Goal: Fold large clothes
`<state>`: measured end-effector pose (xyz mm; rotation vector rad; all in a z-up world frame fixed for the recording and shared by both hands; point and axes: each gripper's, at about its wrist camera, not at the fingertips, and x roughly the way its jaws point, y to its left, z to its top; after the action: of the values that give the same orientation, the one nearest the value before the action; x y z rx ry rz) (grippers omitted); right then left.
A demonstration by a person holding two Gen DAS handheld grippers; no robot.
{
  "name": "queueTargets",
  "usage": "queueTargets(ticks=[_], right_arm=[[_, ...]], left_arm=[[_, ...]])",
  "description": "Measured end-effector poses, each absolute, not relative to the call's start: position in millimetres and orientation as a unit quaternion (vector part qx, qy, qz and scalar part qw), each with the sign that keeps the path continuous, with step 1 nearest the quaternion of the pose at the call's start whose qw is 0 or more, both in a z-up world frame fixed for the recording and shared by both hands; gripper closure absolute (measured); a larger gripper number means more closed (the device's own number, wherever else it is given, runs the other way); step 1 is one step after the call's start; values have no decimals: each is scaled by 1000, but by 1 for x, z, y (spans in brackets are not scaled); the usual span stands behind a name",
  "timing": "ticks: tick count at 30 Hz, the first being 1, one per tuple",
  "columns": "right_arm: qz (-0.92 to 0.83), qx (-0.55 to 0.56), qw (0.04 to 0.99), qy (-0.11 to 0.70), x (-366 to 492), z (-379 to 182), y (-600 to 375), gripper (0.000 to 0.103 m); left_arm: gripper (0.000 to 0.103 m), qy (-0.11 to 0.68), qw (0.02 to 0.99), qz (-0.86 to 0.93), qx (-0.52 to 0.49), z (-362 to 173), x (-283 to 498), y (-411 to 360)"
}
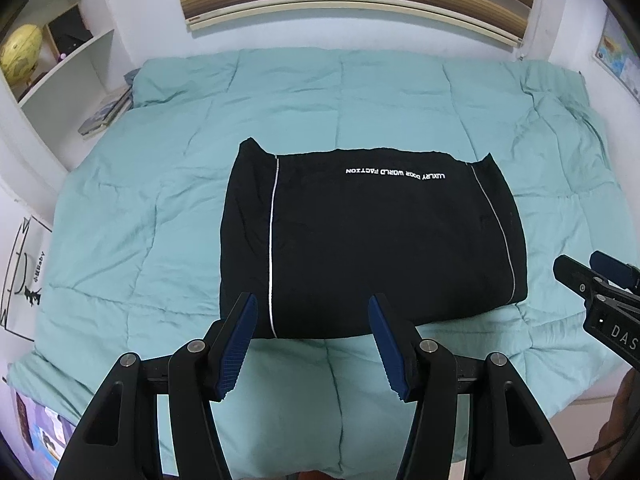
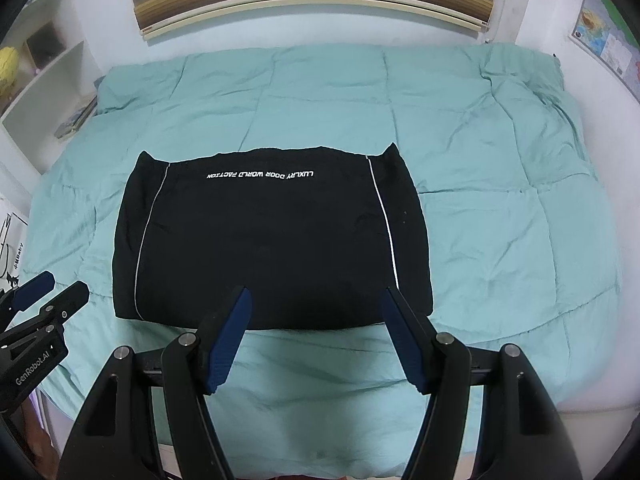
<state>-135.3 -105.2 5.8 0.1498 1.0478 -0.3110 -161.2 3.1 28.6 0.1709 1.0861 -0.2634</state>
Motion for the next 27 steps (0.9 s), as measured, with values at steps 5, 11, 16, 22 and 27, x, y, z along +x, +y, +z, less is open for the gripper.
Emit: queueTargets(ticks=[5,11,16,22,27], right_arm=[[-145,70,851,499,-135,4,-105,34],[-143,71,850,502,-131,3,-106,34],[-142,69,850,502,-130,3,-106,34],[-137,71,847,508,-127,0,-107,34],[-136,72,847,509,-125,-1,-107,34]], left_arm=[[44,516,844,-121,83,28,-162,1],[44,517,844,-117,82,27,-159,3],[44,516,842,-123,92,25,-161,0],[44,519,841,-121,91,24,-161,0],[44,520,841,-120,90,23,-159,0]])
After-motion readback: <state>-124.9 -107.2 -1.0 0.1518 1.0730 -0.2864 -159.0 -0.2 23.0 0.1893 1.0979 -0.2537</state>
